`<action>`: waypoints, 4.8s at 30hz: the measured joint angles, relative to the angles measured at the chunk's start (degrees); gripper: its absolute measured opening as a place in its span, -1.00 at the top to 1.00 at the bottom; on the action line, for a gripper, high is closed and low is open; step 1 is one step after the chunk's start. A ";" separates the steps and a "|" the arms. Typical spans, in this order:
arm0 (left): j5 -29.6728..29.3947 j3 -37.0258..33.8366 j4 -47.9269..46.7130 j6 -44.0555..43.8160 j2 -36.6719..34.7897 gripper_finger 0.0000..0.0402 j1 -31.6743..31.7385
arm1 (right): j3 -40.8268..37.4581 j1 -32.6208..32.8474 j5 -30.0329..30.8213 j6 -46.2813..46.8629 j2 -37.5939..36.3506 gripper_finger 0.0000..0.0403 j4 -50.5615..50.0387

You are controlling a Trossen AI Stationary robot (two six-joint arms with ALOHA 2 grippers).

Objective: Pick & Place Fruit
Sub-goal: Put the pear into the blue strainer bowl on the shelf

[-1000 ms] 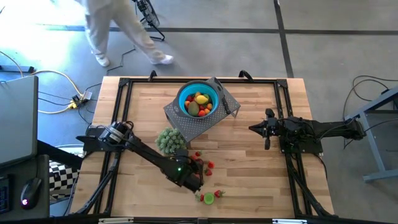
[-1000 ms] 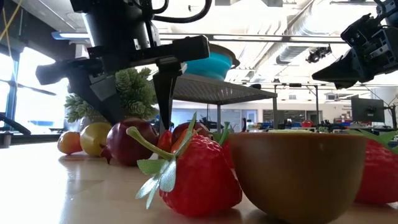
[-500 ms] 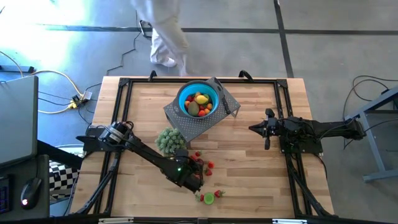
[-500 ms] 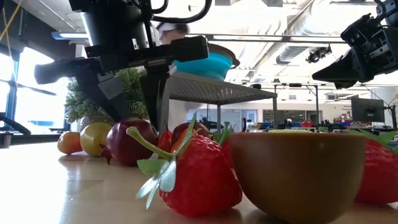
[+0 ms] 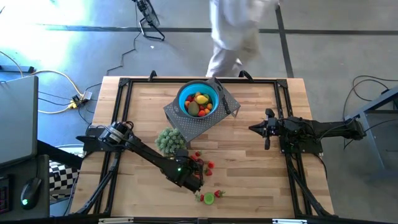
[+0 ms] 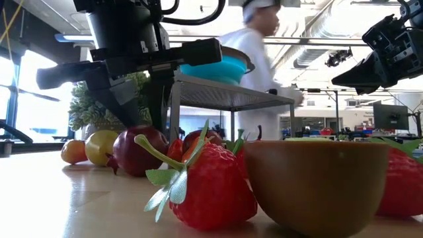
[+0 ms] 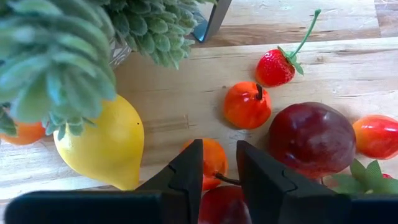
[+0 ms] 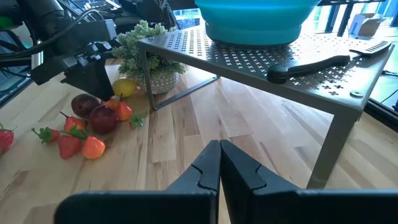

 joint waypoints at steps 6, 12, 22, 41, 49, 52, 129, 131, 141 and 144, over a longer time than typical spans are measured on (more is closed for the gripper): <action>-0.02 0.00 0.25 0.00 0.00 0.72 0.00 | 0.00 0.00 0.00 0.00 0.00 0.99 0.00; -0.04 0.00 0.44 -0.01 0.00 0.95 -0.09 | 0.00 0.00 0.00 -0.02 0.00 0.99 0.00; -0.74 0.00 0.39 0.66 0.00 0.99 -0.11 | 0.00 0.00 0.00 -0.02 0.00 0.99 0.00; -5.47 5.86 -2.91 11.79 -0.96 1.00 -0.09 | 0.00 0.00 -0.04 -0.02 -0.02 0.99 0.00; 8.99 5.95 -4.61 11.88 -0.98 0.87 -0.09 | 0.00 0.00 -0.11 -0.02 -0.02 0.99 -0.02; 9.54 5.92 -4.60 11.89 -0.98 0.74 -0.08 | 0.00 0.00 -0.13 -0.02 -0.02 0.99 -0.02; 6.12 3.21 -1.20 11.89 -0.96 0.74 0.66 | -0.02 0.00 -0.17 0.00 -0.02 0.99 -0.02; 6.12 3.21 -1.20 11.87 -0.96 0.77 0.66 | 0.00 0.00 -0.17 0.00 -0.02 0.99 -0.02; 6.07 3.21 -1.20 11.88 -0.96 0.98 0.66 | 0.00 0.00 -0.17 0.00 -0.02 0.99 -0.02; 6.04 3.21 -1.21 12.14 -0.96 0.99 0.66 | -0.01 0.00 -0.18 0.00 -0.02 0.99 -0.02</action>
